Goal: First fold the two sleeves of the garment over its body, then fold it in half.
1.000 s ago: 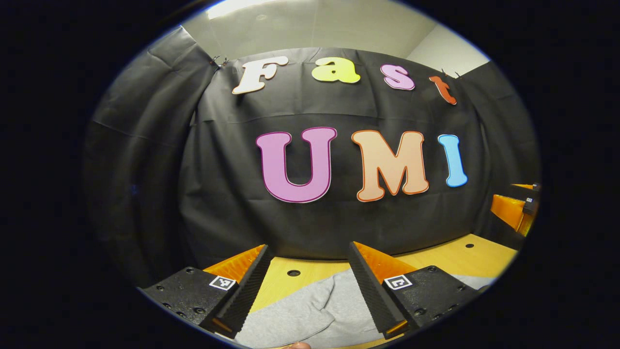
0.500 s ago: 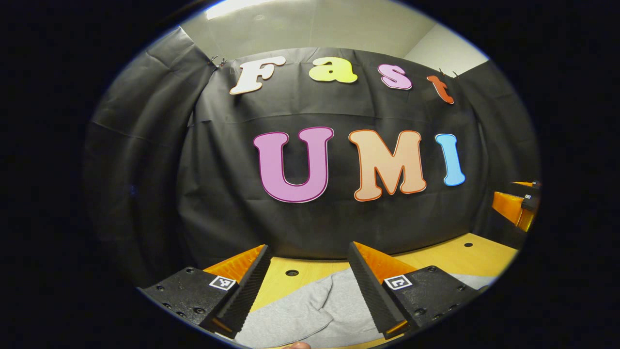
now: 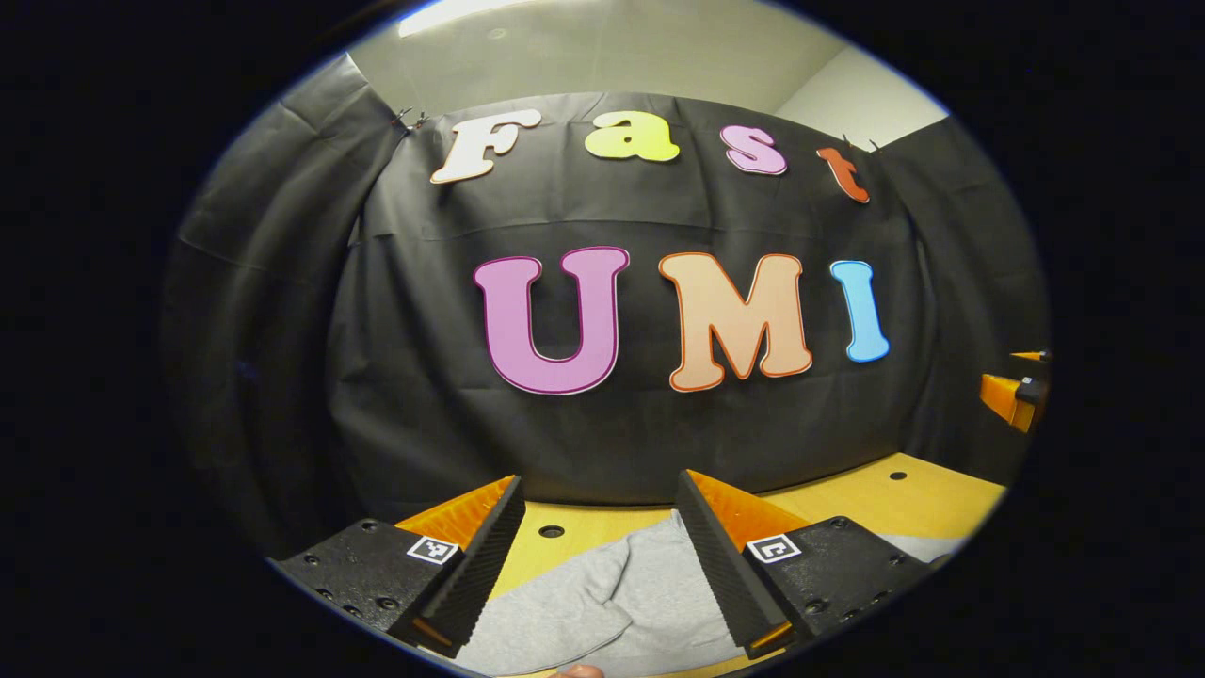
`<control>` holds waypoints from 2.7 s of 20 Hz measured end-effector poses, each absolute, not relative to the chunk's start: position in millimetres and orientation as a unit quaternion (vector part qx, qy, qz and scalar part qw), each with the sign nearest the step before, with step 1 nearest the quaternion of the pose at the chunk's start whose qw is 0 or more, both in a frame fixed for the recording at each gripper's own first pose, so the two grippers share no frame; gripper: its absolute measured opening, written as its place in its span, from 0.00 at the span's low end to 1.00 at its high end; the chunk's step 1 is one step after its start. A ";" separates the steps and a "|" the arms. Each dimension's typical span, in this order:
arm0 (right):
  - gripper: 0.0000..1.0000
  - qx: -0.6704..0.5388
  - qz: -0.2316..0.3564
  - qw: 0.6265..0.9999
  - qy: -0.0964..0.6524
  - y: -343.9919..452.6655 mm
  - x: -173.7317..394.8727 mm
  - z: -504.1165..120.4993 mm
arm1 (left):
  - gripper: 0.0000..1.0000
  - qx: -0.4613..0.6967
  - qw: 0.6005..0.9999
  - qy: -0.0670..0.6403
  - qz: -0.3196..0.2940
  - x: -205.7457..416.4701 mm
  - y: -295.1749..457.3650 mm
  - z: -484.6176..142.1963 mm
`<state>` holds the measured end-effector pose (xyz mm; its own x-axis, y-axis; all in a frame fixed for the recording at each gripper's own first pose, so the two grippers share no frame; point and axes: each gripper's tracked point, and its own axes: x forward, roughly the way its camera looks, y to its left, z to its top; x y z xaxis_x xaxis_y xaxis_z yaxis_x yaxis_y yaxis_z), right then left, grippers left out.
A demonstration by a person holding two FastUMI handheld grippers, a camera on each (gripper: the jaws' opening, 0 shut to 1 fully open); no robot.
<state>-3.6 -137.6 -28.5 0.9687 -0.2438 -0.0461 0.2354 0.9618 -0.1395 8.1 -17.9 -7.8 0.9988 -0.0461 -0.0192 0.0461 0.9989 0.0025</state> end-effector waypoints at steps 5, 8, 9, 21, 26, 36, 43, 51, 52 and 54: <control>1.00 -0.097 -0.170 0.979 0.065 -198.7 -24.2 -49.2 | 0.95 0.002 0.999 0.010 -0.043 10.3 -34.0 -10.0; 0.99 -0.084 -0.193 0.972 0.104 -230.5 -40.3 -74.1 | 0.95 0.002 0.998 0.010 -0.055 11.6 -44.6 -9.9; 0.99 -0.079 -0.199 0.969 0.122 -239.0 -46.6 -85.5 | 0.95 0.005 0.998 0.009 -0.060 11.4 -48.0 -9.2; 1.00 0.002 -0.258 0.911 0.321 -308.8 -141.5 -235.6 | 0.96 0.005 0.995 0.019 -0.099 18.9 -88.1 -17.1; 1.00 0.002 -0.241 0.880 0.408 -308.5 -187.5 -292.8 | 0.96 0.007 0.993 0.028 -0.112 18.0 -105.9 -23.3; 1.00 0.024 -0.177 0.843 0.508 -285.6 -227.6 -342.7 | 0.96 0.012 0.992 0.035 -0.123 14.8 -138.0 -27.5; 0.78 0.033 -0.136 0.825 0.547 -274.5 -233.1 -355.9 | 0.96 0.011 0.992 0.043 -0.115 14.2 -162.8 -31.8; 0.03 0.062 -0.118 0.831 0.540 -258.8 -213.7 -351.3 | 0.94 0.005 0.998 0.045 -0.052 15.1 -143.4 -31.5; 0.03 0.074 -0.123 0.835 0.531 -258.8 -205.4 -344.9 | 0.94 0.006 0.998 0.049 -0.045 16.0 -136.0 -34.8; 0.02 0.086 -0.136 0.849 0.502 -261.8 -182.0 -328.8 | 0.94 0.002 0.998 0.051 -0.040 20.3 -123.6 -34.0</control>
<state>-182.0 -261.8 -328.8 0.4579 -0.1452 -0.8771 0.3181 0.9480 0.0091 20.3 -123.6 -34.0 0.9916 -0.0793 -0.1025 0.0797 0.9968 -0.0004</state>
